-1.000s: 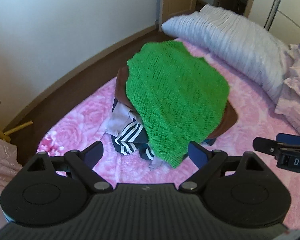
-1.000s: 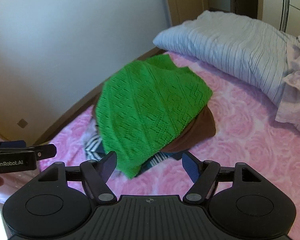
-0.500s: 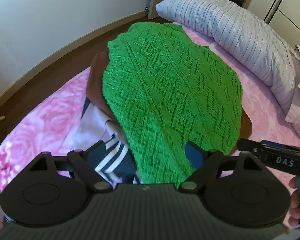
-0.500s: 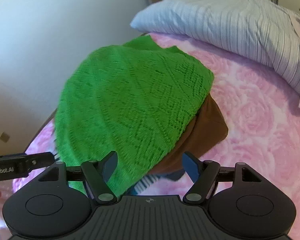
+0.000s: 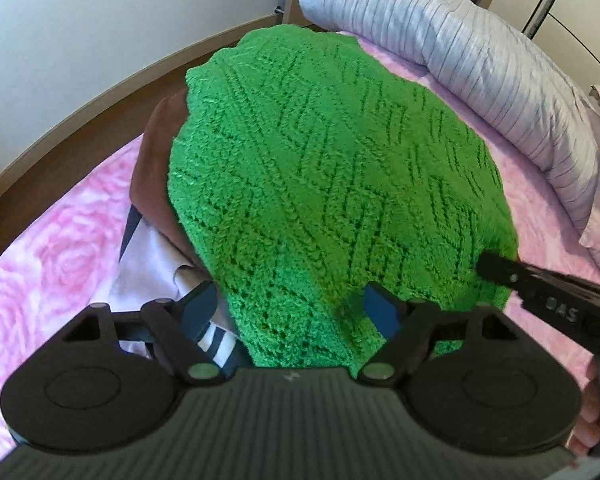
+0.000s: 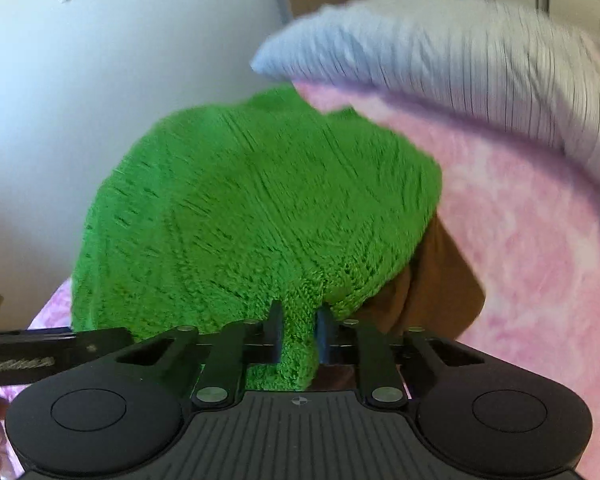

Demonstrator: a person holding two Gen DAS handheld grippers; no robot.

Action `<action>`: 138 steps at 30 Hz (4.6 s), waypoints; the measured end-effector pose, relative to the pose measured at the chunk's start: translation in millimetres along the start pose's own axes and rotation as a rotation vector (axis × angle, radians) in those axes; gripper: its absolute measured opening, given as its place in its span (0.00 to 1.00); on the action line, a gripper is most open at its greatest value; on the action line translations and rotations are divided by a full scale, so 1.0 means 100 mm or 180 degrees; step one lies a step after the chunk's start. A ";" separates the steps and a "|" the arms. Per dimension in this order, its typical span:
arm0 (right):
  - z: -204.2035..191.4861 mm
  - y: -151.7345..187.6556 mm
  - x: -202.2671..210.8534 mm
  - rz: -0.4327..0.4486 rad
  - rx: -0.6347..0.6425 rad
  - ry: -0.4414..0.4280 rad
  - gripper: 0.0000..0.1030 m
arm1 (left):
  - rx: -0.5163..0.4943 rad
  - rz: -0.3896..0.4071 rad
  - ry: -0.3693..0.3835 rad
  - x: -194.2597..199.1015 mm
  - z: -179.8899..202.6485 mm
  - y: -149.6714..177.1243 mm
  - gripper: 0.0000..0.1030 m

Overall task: Fold clothes
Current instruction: 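Grasp the green vest edge with the right gripper and lift it off the pile, then carry the vest with the right gripper and drop it on open bedspread, then move both grippers over the crumpled green vest, then grasp a vest edge with the right gripper while the left gripper grasps another edge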

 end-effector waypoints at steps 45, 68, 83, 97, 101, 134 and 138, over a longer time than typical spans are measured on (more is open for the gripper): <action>2.06 1.58 6.06 0.1528 -0.1109 0.1153 0.23 | -0.2060 0.0070 0.1239 2.88 4.09 2.67 0.74; 2.60 4.86 5.98 -0.0170 -0.1701 0.0884 0.37 | -0.2615 -0.0581 0.0816 3.18 4.45 4.97 0.75; 2.28 4.82 5.80 -0.0212 -0.1886 0.1037 0.37 | -0.2988 -0.0599 0.1007 3.17 4.35 4.78 0.75; 2.00 4.68 5.47 -0.0236 -0.1997 0.1289 0.37 | -0.3085 -0.0717 0.1104 2.84 4.00 4.51 0.75; 1.99 4.70 5.35 -0.0283 -0.1992 0.1305 0.37 | -0.3005 -0.0795 0.1059 2.70 3.82 4.46 0.75; 2.35 5.35 3.03 -0.0319 0.1529 0.1326 0.07 | -0.1275 -0.0721 0.0158 1.05 2.51 4.81 0.75; 2.73 4.88 3.80 0.0156 0.0659 0.1035 0.06 | -0.1356 -0.0689 0.0169 1.10 2.75 4.85 0.73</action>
Point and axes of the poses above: each gripper's, at about its wrist camera, not at the fingertips, and x roughly against the way its jaws point, z to its right, y to its underside, the point moved 8 cm from there along -x, roughly the way its jaws point, and after that the axes turned 5 degrees about -z, right-handed, at the moved point
